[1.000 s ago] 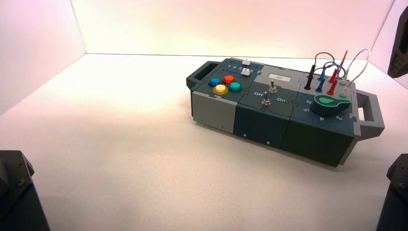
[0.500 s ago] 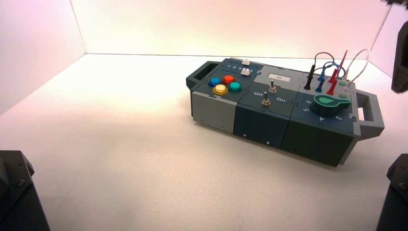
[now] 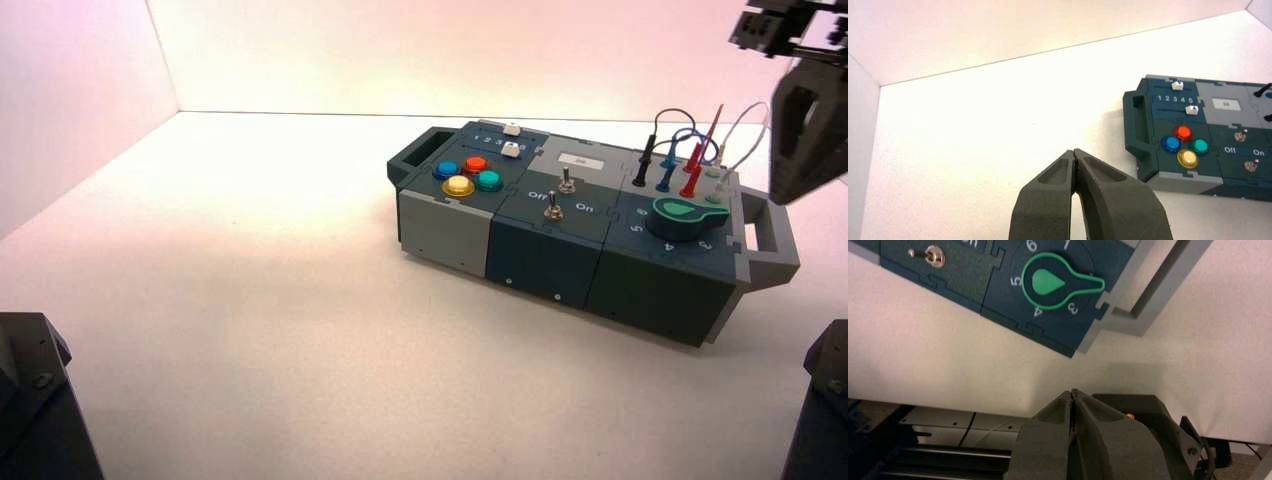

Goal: Turn the knob to position 1.

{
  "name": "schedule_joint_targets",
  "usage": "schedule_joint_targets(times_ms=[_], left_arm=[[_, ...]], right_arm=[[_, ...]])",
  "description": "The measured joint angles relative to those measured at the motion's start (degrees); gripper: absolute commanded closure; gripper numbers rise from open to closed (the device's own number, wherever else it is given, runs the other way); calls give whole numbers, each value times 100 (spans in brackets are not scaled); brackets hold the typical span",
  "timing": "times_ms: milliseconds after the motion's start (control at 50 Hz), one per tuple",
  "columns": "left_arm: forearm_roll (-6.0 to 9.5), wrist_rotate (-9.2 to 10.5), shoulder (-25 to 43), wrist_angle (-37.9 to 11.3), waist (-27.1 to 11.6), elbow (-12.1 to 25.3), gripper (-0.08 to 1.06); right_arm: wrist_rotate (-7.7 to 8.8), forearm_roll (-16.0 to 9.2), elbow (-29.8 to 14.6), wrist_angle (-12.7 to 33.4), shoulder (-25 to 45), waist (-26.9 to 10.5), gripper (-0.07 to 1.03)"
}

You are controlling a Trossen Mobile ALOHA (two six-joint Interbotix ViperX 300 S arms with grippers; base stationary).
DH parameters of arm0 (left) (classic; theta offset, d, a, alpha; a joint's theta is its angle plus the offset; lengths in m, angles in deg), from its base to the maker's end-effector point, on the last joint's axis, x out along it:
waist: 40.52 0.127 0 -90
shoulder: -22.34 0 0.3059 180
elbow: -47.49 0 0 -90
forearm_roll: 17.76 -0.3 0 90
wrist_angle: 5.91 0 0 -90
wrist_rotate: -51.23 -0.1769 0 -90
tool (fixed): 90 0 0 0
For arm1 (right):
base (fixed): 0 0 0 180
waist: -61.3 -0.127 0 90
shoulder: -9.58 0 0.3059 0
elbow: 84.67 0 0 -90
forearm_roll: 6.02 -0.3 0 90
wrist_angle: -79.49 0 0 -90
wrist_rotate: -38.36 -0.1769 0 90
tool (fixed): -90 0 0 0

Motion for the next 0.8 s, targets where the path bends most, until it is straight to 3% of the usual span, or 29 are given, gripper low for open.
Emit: schedule_joint_targets(times_ms=[260, 800], left_arm=[[0, 0, 0, 26, 0, 0, 101], [-9, -9, 0, 26, 0, 0, 101]], right_arm=[[62, 9, -123, -246, 659, 53, 99], [149, 44, -554, -264, 1714, 264, 99]])
